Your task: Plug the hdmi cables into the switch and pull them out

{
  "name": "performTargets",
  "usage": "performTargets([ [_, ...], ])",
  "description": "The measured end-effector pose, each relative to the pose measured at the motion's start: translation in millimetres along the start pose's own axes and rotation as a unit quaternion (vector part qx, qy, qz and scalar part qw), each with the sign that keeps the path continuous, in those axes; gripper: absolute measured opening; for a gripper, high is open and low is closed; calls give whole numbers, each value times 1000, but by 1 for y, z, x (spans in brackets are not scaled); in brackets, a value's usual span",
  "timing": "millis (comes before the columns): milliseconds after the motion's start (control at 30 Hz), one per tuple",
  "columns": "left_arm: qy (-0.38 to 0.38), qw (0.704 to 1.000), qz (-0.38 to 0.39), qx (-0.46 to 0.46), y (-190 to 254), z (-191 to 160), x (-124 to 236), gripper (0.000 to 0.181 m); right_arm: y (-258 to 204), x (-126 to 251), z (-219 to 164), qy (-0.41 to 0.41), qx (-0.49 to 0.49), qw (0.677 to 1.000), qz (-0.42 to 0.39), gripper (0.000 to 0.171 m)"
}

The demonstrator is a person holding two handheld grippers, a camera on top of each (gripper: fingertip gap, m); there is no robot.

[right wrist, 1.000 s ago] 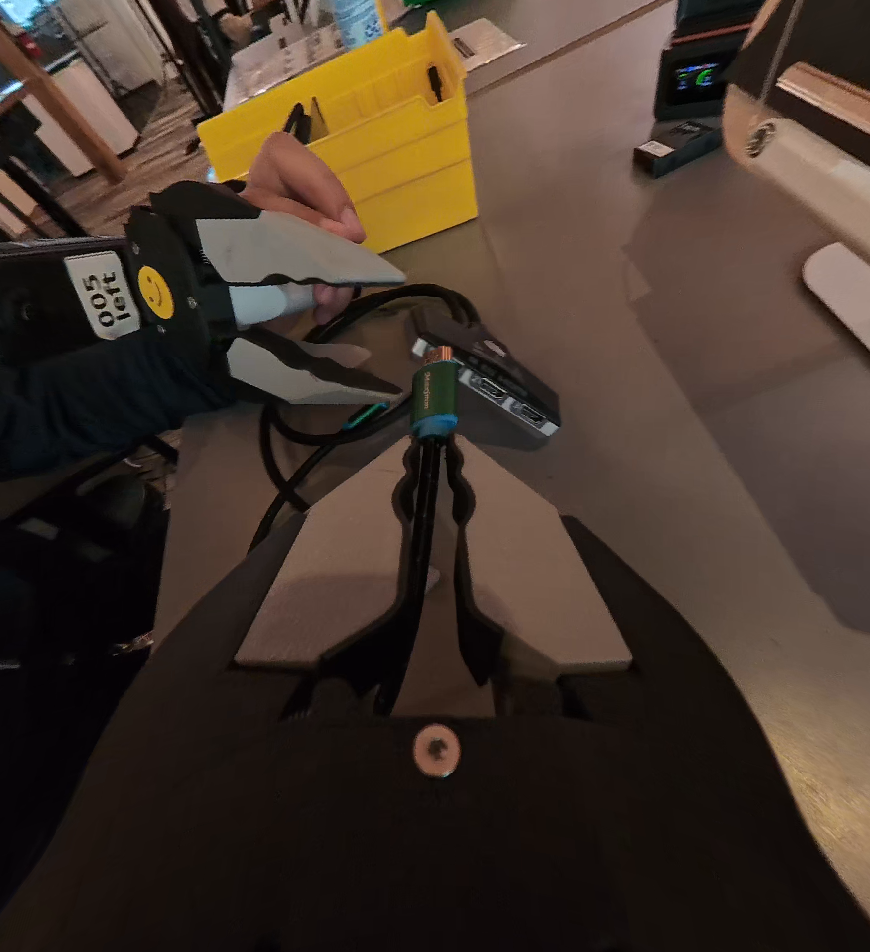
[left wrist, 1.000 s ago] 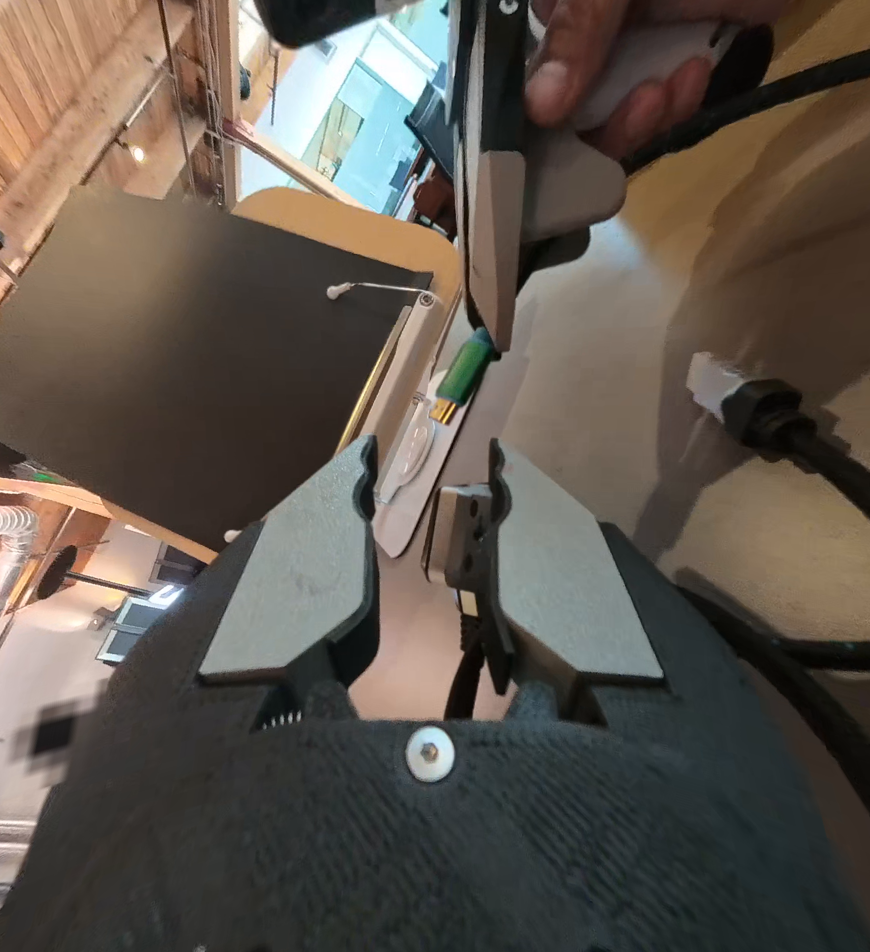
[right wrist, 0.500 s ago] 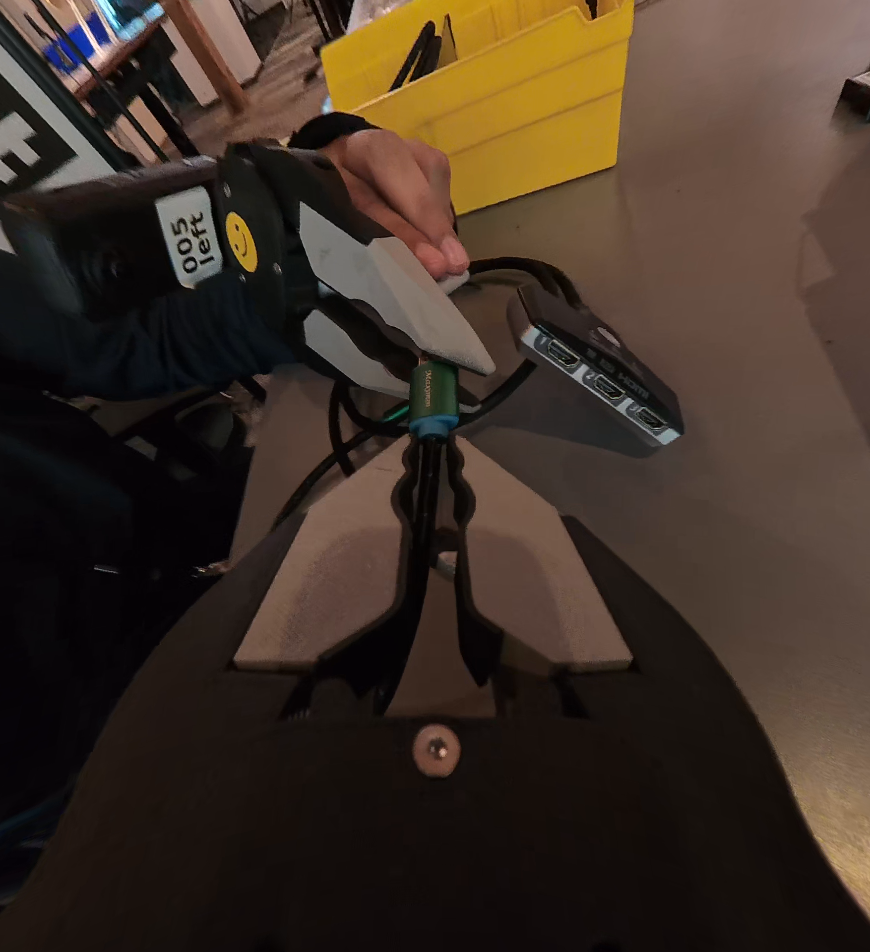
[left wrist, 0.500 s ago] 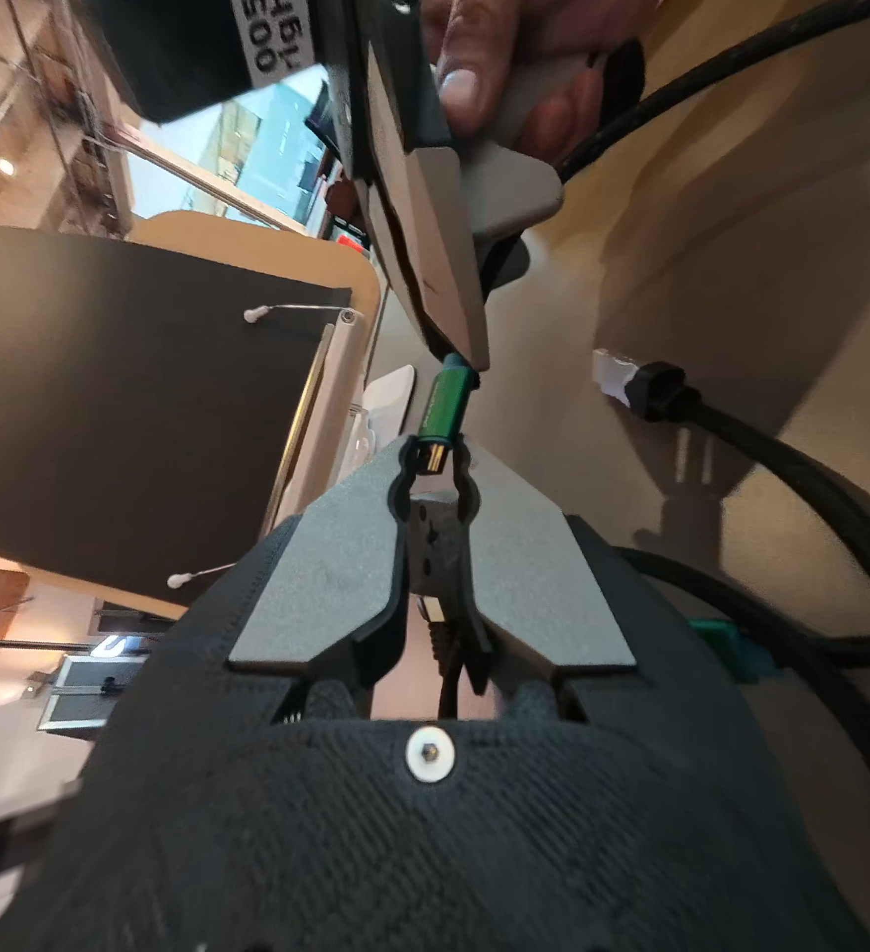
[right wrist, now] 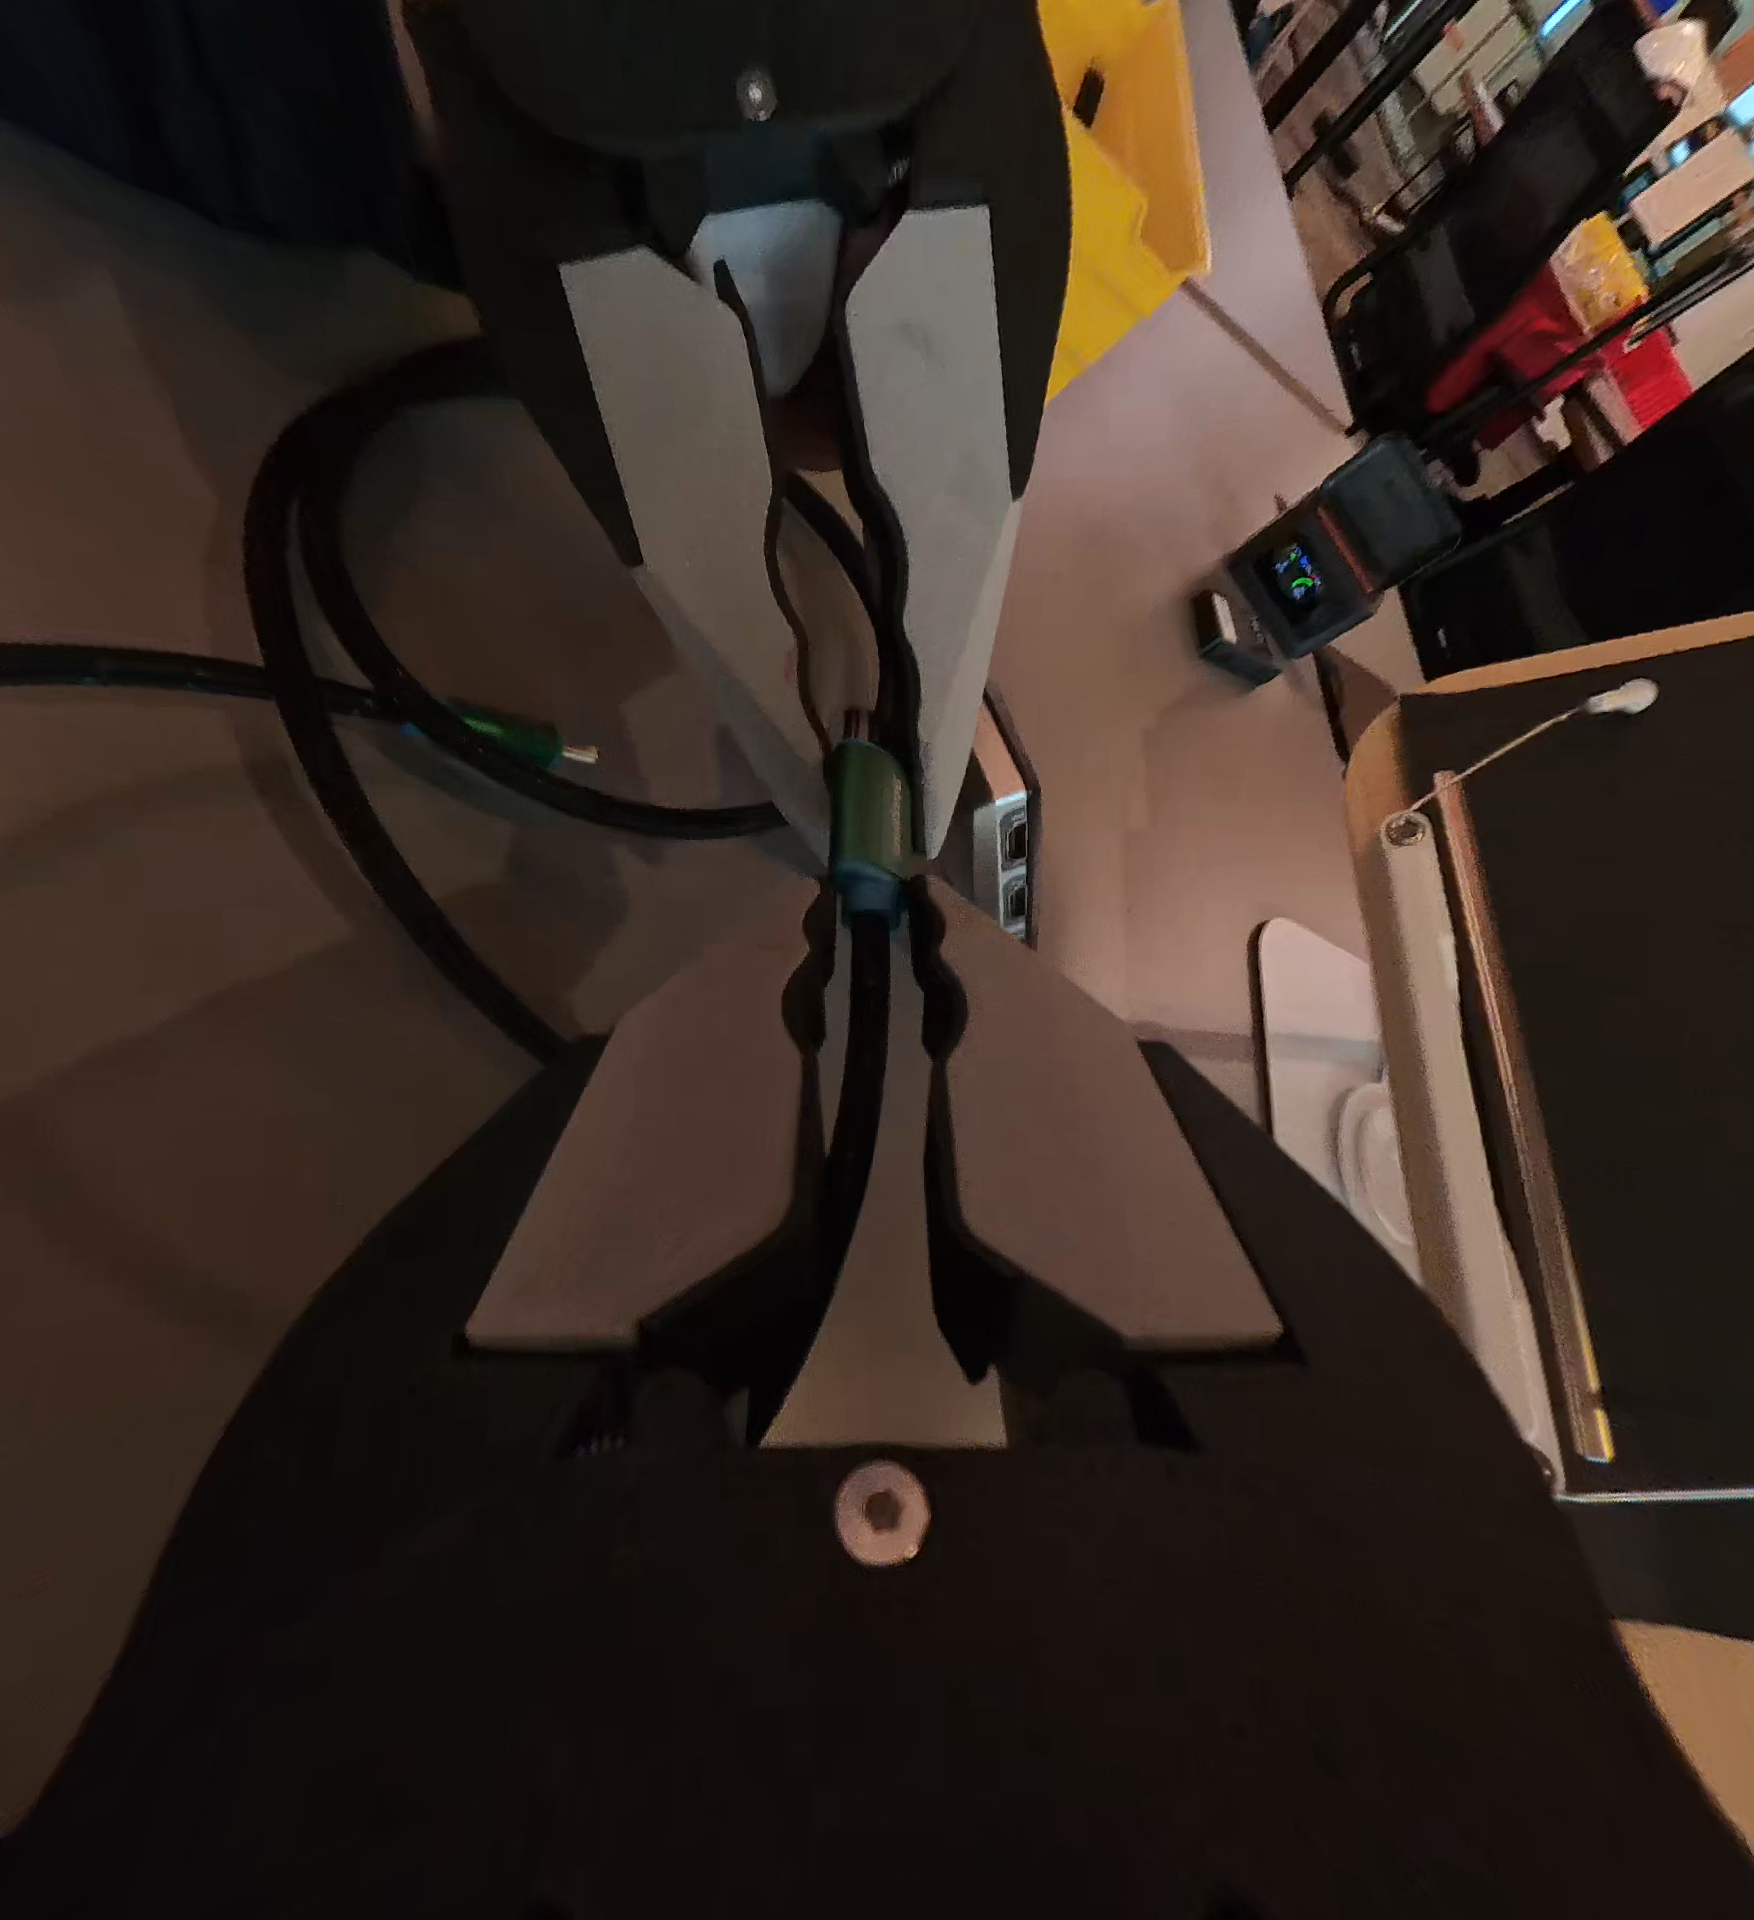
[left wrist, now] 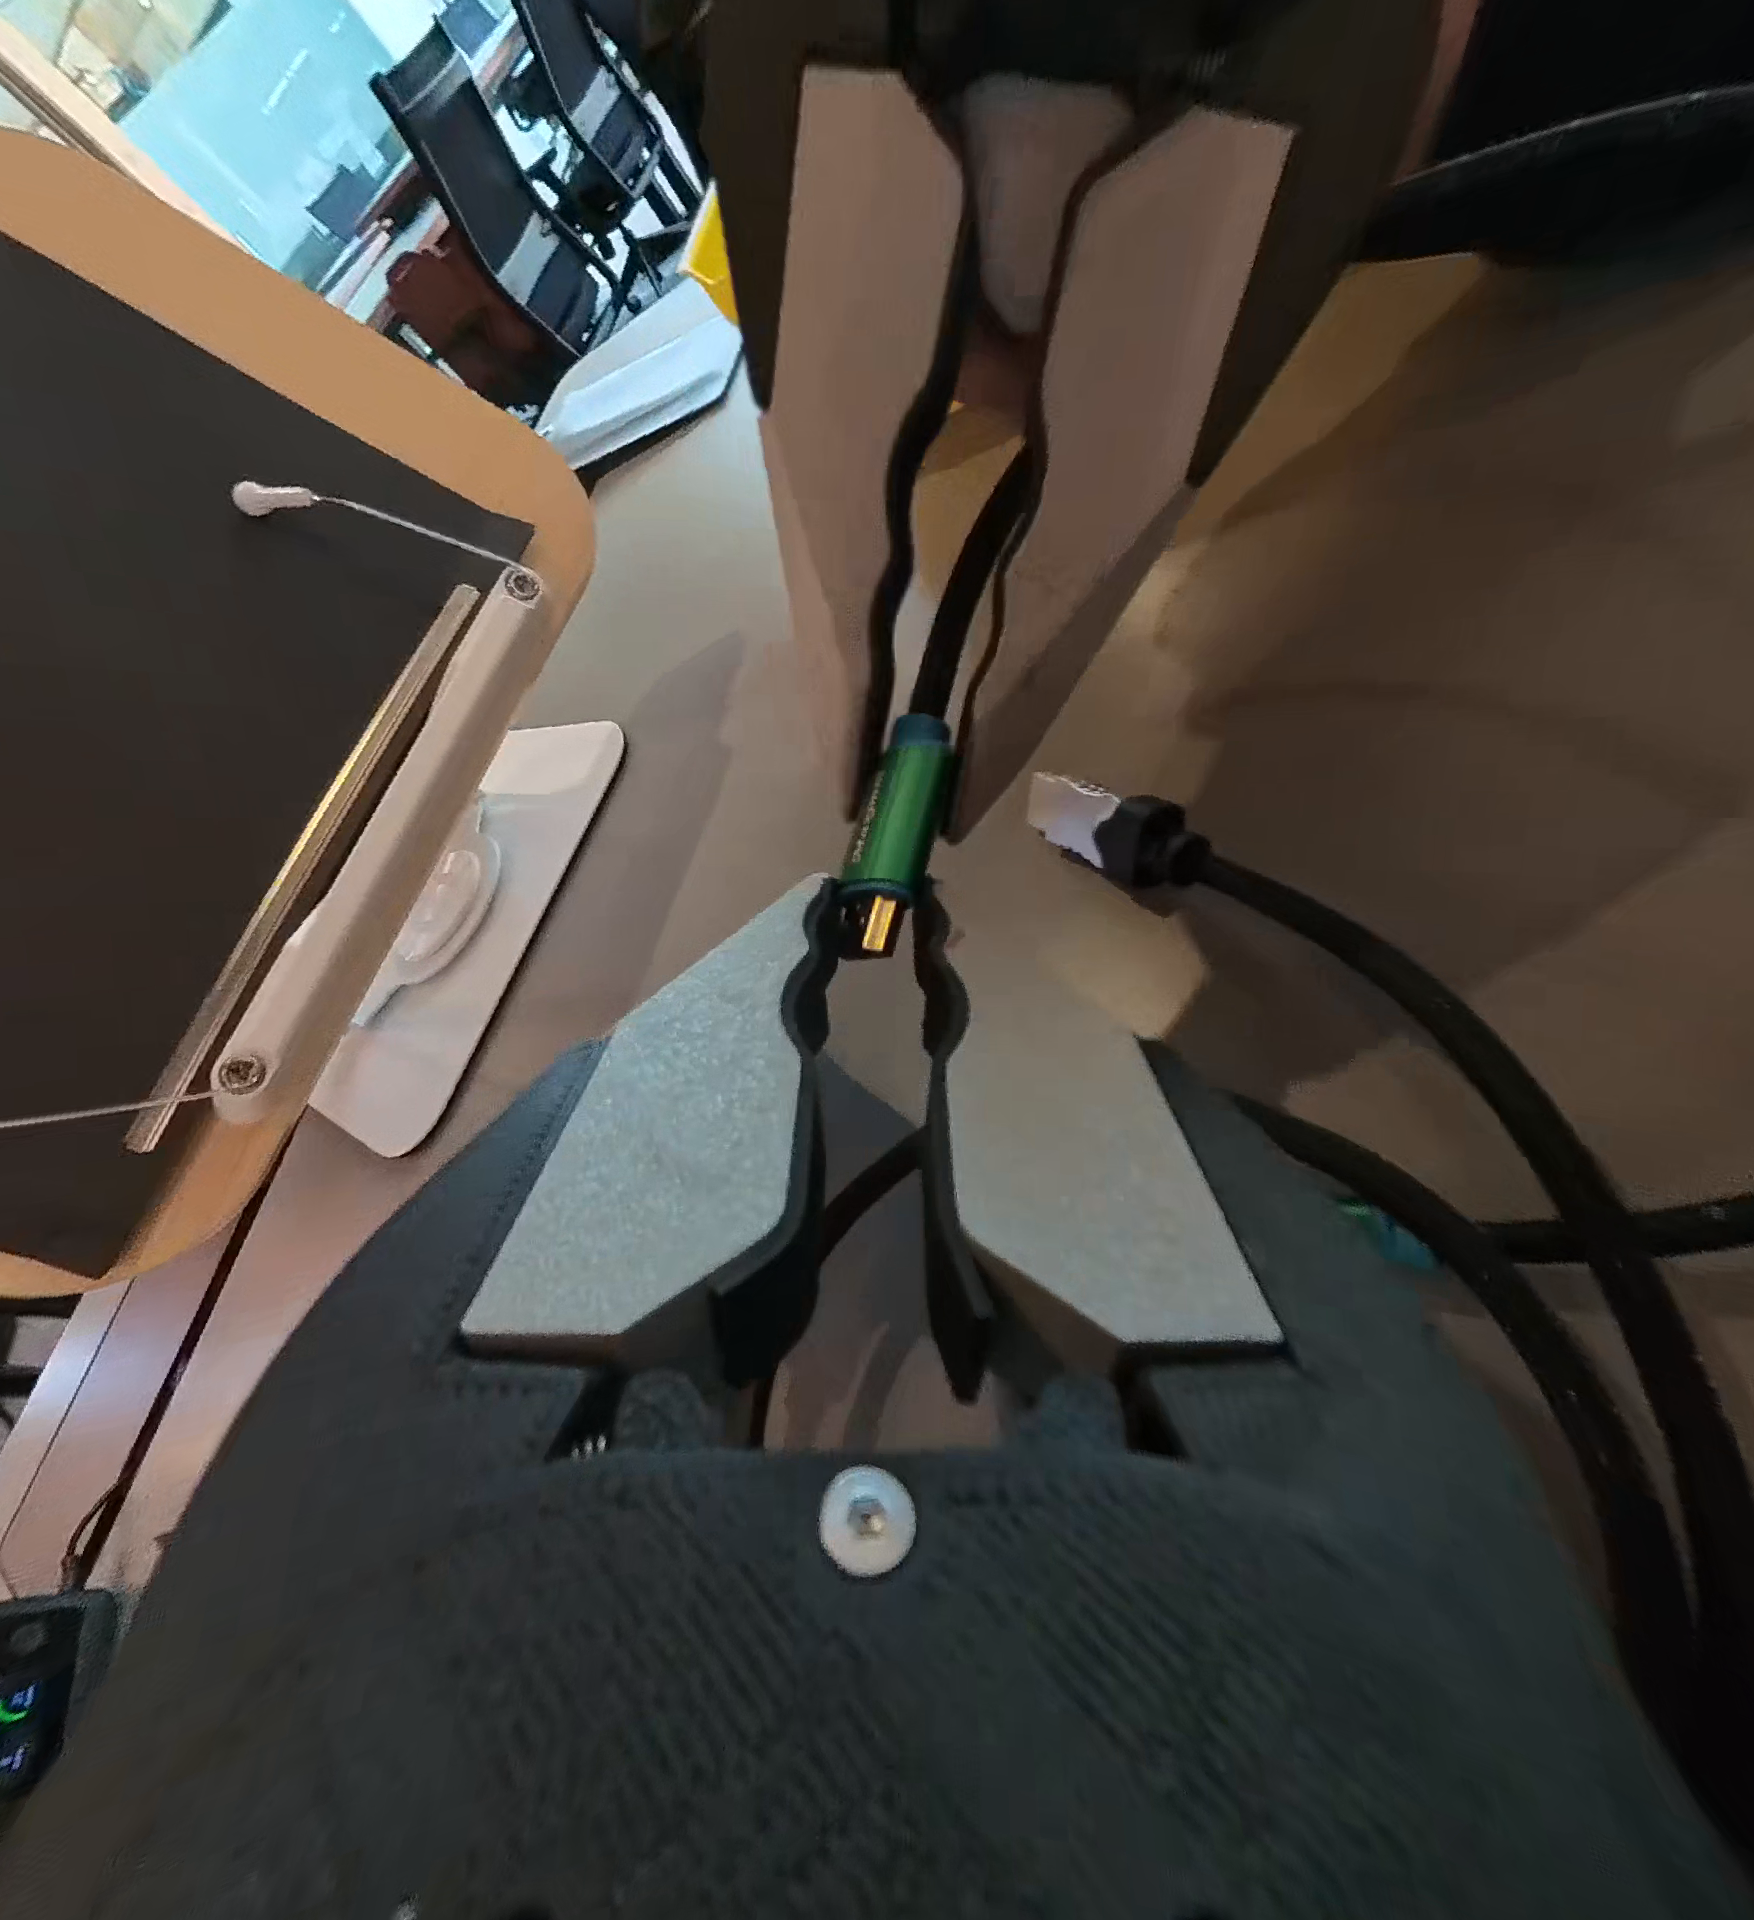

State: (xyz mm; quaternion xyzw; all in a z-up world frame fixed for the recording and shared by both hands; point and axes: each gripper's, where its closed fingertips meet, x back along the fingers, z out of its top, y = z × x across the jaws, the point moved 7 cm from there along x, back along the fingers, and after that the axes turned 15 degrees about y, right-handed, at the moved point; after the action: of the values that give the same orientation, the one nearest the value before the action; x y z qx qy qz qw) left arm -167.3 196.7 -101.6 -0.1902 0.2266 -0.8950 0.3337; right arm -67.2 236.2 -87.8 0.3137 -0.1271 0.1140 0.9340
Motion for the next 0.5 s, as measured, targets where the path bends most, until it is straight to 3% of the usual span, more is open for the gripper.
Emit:
performTargets([
  [133,1,1000,10,-5,-1,-3,-2,11,6,-1,-7,13,-99,995,21,12],
  [233,15,993,66,-97,-2,0,-1,9,20,1,-17,31,-239,970,41,11],
  [400,-17,942,118,-313,12,4,-6,22,24,0,-36,23,-389,918,78,12],
  [500,-35,911,121,-393,18,4,-9,25,25,1,-40,43,-468,875,112,12],
])
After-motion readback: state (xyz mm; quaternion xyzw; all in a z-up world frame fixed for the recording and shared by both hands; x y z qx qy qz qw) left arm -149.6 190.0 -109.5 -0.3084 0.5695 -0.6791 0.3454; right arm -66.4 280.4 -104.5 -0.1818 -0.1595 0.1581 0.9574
